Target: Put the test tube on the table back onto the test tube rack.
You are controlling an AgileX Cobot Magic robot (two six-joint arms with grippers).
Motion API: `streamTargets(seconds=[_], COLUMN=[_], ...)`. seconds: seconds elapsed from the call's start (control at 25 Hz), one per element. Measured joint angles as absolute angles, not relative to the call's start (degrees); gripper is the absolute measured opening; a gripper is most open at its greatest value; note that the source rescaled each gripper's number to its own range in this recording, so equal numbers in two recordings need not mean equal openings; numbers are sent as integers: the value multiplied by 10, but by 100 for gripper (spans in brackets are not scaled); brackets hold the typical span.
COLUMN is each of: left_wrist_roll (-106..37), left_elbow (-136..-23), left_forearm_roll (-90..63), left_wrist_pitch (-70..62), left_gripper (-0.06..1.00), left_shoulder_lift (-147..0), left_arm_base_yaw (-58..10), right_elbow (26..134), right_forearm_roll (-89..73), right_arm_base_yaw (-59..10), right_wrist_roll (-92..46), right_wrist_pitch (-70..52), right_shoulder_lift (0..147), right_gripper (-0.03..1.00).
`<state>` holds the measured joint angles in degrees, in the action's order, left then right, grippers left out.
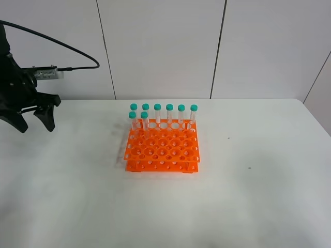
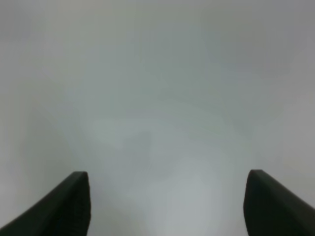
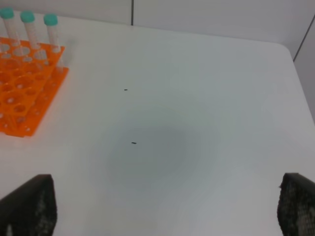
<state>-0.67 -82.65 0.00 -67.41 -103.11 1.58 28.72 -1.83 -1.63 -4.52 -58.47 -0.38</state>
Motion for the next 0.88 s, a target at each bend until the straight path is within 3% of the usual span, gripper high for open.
streamTargets(seconds=[0.24,0.64,0.88], left_wrist_roll=[-9,-10,-10], left_elbow=[-689,-388,-289], left_forearm_roll=[0,3,3], left_wrist_pitch=[-674,-671,-616], left_gripper=[95,95,95], left_shoulder_lift=[-919,-607,-415], left_arm_base_yaw=[16,16,16], right_elbow=[287,287,287], right_forearm_roll=[-18,-18,-18], right_arm_base_yaw=[-16,-16,-16], right_wrist_roll=[-45,-45,-45], right_wrist_pitch=[-585,-585,-585], right_shoulder_lift=[-4,-4,-4], right_gripper=[100,100,100])
